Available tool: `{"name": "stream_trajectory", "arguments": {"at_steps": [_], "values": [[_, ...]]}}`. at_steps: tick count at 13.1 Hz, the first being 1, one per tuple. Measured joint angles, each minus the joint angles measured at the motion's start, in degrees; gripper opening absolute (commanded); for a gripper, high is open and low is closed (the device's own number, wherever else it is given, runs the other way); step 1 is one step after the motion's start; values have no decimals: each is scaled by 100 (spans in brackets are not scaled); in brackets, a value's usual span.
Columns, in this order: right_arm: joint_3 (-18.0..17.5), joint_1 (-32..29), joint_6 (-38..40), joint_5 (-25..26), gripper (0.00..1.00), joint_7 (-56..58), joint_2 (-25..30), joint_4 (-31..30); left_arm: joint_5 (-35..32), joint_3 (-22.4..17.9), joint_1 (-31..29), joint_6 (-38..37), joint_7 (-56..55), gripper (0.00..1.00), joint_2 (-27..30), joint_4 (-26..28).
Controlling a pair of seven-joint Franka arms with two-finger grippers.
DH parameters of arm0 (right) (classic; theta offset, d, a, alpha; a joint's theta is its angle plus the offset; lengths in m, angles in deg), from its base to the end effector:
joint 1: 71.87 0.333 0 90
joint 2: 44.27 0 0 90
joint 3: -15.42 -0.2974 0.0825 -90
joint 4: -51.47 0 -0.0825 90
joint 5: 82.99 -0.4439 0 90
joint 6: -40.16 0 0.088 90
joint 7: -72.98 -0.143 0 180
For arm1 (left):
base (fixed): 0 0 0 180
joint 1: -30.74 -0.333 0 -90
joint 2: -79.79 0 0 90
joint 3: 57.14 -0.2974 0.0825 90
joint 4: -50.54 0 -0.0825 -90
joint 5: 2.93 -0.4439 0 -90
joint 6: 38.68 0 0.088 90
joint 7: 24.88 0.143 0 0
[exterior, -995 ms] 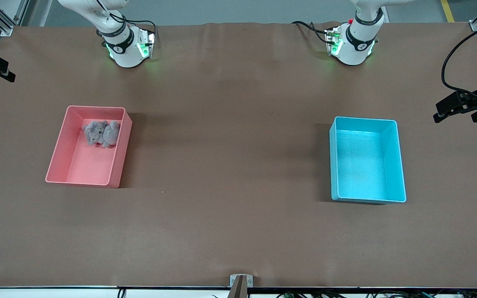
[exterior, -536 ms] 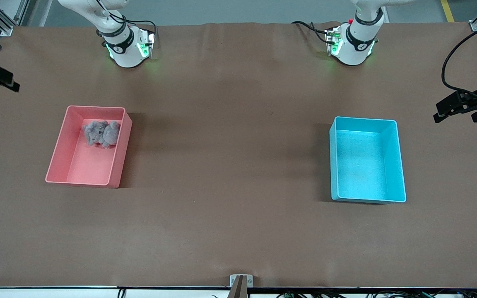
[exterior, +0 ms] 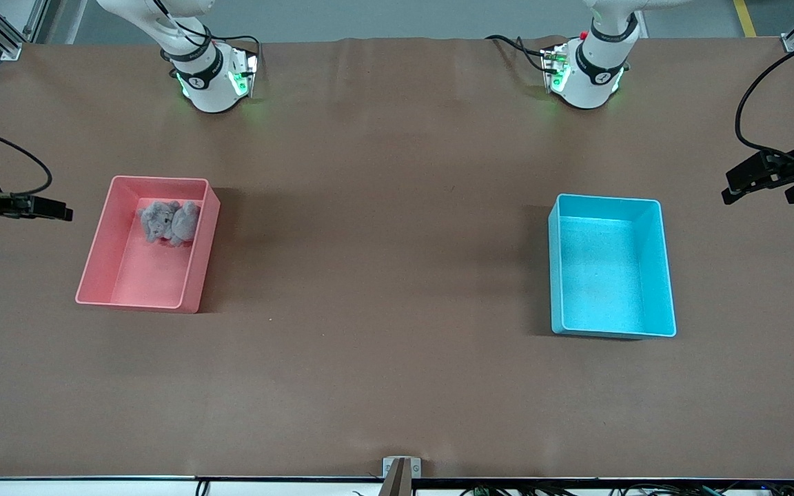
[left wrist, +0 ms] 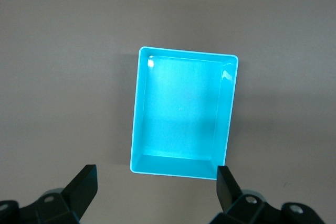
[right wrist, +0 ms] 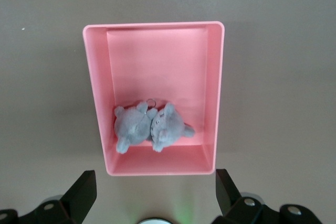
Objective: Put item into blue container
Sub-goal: 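Reach the right gripper down into the pink box over the plush toys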
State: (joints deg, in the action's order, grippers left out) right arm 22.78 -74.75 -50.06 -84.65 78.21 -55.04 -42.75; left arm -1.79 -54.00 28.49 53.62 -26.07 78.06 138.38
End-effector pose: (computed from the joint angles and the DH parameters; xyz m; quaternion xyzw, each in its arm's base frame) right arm 0.6265 -0.1055 0.4148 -0.9908 0.0457 0.1263 0.0195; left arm 0.6293 -0.0121 0.5750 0.9997 0.0028 0.0236 0.0112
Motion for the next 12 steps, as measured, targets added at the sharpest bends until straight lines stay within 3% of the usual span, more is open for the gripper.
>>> {"name": "stream_trajectory", "arguments": {"at_steps": [5,12], "values": [[16,-298,-1772,-387,100,-158,90,-2170,0,1,0,0,0,100,-1,0],[-43,-211,-3066,-387,99,-908,312,-3537,0,16,23,0,0,100,-1,-1]]}}
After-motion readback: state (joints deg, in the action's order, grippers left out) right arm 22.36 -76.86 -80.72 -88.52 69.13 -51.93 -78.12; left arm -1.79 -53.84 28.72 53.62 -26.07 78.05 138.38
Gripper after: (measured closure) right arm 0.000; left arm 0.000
